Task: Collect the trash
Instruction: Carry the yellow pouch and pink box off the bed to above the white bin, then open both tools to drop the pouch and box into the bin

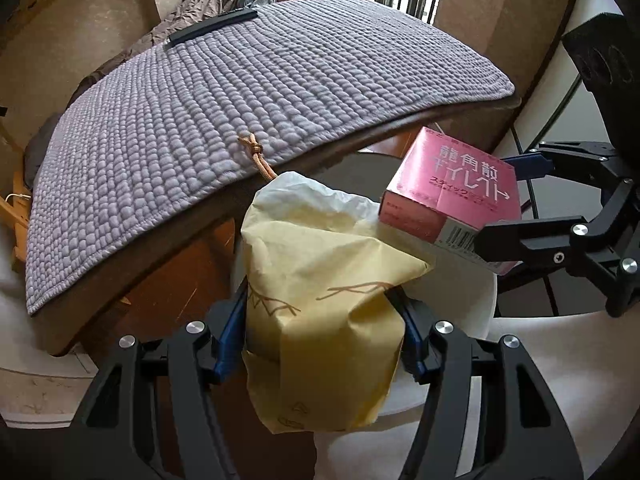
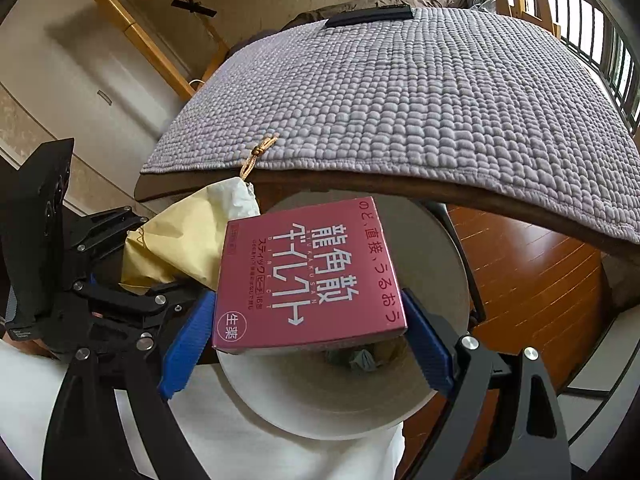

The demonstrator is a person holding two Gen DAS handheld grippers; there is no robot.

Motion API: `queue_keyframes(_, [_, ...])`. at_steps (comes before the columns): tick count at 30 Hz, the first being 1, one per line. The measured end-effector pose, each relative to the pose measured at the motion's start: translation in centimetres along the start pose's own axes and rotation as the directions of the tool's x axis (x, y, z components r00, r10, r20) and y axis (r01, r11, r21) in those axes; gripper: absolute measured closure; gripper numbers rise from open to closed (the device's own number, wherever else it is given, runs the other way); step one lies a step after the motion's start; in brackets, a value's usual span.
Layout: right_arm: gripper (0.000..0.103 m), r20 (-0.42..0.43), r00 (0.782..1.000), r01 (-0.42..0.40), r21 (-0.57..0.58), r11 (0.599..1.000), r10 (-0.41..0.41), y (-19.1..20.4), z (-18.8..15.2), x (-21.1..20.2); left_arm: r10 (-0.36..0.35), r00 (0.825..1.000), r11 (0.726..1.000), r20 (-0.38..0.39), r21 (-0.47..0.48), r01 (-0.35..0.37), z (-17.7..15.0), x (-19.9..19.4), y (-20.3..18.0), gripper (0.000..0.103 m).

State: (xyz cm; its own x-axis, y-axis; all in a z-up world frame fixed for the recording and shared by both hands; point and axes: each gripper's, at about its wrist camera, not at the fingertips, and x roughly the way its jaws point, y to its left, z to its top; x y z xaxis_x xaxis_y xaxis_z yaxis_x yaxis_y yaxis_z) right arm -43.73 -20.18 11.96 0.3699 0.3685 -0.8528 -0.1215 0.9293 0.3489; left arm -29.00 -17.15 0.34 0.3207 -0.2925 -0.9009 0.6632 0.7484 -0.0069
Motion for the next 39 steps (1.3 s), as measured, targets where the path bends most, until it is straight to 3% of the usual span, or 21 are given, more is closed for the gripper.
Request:
queue_keyframes(18, [0.015, -0.070, 0.997, -0.009, 0.048, 0.999, 0.012, -1.6, -0.1, 4.0, -0.052, 0.993, 0.999, -0.108, 0.004, 0.053, -1.7, 3.5, -0.3, 0.040])
queue_keyframes(39, [0.015, -0.100, 0.995, 0.005, 0.109, 0.994, 0.006, -3.2, 0.1, 10.6, -0.042, 0.983, 0.999, -0.179, -0.030, 0.038, -3.6, 8.4, 0.2, 0.040])
